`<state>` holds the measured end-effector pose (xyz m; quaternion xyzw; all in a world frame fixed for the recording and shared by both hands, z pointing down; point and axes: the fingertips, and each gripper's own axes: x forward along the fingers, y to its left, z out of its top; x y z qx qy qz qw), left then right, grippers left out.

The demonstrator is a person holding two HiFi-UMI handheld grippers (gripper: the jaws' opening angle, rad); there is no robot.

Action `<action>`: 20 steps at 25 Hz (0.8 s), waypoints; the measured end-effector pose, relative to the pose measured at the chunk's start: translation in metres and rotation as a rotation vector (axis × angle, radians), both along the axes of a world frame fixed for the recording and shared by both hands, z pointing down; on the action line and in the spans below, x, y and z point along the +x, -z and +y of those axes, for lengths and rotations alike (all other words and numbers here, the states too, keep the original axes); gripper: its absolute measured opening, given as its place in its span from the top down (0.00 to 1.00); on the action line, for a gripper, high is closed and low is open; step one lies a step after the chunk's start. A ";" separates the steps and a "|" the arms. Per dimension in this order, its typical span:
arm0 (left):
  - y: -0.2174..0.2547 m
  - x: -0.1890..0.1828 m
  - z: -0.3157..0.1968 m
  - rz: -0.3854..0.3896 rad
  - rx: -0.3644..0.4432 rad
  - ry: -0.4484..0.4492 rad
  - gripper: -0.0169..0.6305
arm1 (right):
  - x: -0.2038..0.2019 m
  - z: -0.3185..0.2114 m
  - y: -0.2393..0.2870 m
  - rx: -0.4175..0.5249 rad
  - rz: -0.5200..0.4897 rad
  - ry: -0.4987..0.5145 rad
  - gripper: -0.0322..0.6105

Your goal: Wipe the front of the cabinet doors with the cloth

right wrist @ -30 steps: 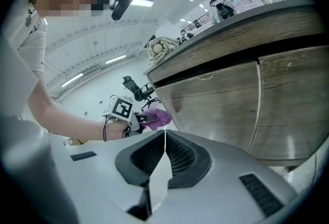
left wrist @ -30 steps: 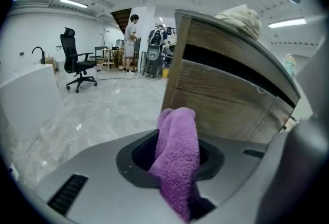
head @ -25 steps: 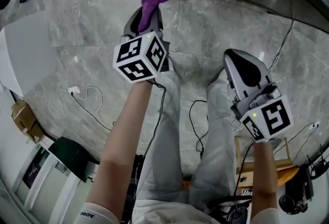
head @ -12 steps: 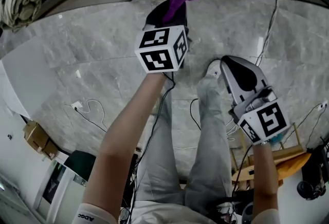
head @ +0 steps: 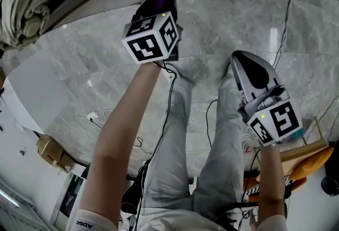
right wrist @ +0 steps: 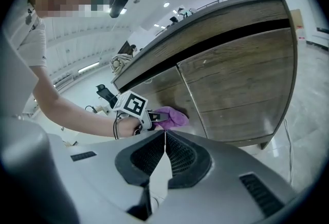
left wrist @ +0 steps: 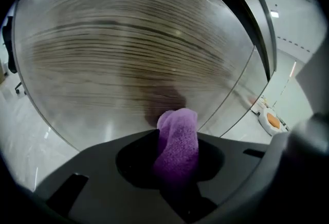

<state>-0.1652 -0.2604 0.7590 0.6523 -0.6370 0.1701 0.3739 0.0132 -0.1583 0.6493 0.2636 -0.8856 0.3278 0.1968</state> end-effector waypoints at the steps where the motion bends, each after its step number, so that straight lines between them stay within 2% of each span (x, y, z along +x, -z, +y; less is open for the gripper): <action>1: 0.000 -0.014 0.006 -0.008 -0.005 0.003 0.83 | -0.012 0.001 0.001 0.002 -0.001 0.004 0.91; 9: -0.016 -0.149 0.064 -0.105 -0.077 0.074 0.83 | -0.121 0.018 0.008 0.024 -0.044 0.102 0.91; 13: -0.021 -0.213 0.088 -0.147 -0.103 0.140 0.83 | -0.164 0.025 0.013 0.034 -0.064 0.142 0.91; 16: -0.019 -0.246 0.101 -0.177 -0.114 0.229 0.83 | -0.171 0.028 0.011 0.027 -0.068 0.158 0.91; 20: -0.011 -0.247 0.119 -0.170 -0.111 0.314 0.83 | -0.150 0.038 0.009 0.012 -0.054 0.183 0.91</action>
